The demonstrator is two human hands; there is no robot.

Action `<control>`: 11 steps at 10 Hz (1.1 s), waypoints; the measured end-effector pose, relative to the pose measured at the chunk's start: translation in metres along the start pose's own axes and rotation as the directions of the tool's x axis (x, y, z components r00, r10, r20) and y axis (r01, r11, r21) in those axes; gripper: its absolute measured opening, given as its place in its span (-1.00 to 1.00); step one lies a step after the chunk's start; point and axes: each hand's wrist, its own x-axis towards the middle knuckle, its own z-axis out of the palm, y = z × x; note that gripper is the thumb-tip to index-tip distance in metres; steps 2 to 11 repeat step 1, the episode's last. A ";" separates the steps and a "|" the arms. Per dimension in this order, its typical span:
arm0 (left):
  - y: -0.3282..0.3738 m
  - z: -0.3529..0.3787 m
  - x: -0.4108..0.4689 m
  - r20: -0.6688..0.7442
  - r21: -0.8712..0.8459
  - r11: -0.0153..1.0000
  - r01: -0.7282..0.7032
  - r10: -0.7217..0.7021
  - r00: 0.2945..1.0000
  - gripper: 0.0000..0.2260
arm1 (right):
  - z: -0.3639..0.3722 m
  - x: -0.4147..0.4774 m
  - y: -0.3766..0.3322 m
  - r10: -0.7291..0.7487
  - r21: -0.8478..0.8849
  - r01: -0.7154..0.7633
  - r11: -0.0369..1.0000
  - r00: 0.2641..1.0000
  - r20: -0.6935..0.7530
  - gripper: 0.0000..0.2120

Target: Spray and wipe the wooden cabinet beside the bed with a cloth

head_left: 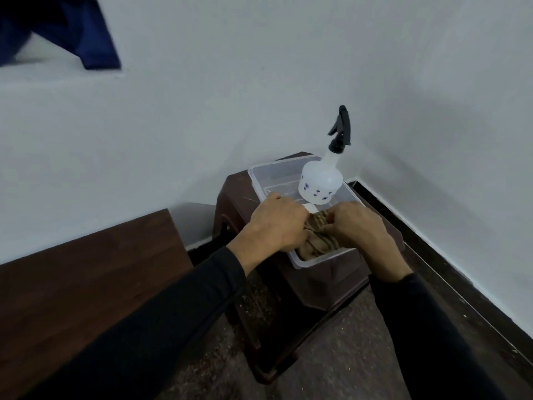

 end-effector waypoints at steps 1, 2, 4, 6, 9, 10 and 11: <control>-0.036 -0.007 -0.027 -0.134 -0.018 0.997 0.077 -0.078 0.988 -0.59 | -0.012 -0.007 -0.018 -0.025 -0.011 0.024 1.000 0.998 -0.054 -0.77; -0.036 -0.007 -0.027 -0.134 -0.018 0.997 0.077 -0.078 0.988 -0.59 | -0.012 -0.007 -0.018 -0.025 -0.011 0.024 1.000 0.998 -0.054 -0.77; -0.036 -0.007 -0.027 -0.134 -0.018 0.997 0.077 -0.078 0.988 -0.59 | -0.012 -0.007 -0.018 -0.025 -0.011 0.024 1.000 0.998 -0.054 -0.77; -0.036 -0.007 -0.027 -0.134 -0.018 0.997 0.077 -0.078 0.988 -0.59 | -0.012 -0.007 -0.018 -0.025 -0.011 0.024 1.000 0.998 -0.054 -0.77; -0.036 -0.007 -0.027 -0.134 -0.018 0.997 0.077 -0.078 0.988 -0.59 | -0.012 -0.007 -0.018 -0.025 -0.011 0.024 1.000 0.998 -0.054 -0.77; -0.036 -0.007 -0.027 -0.134 -0.018 0.997 0.077 -0.078 0.988 -0.59 | -0.012 -0.007 -0.018 -0.025 -0.011 0.024 1.000 0.998 -0.054 -0.77; -0.036 -0.007 -0.027 -0.134 -0.018 0.997 0.077 -0.078 0.988 -0.59 | -0.012 -0.007 -0.018 -0.025 -0.011 0.024 1.000 0.998 -0.054 -0.77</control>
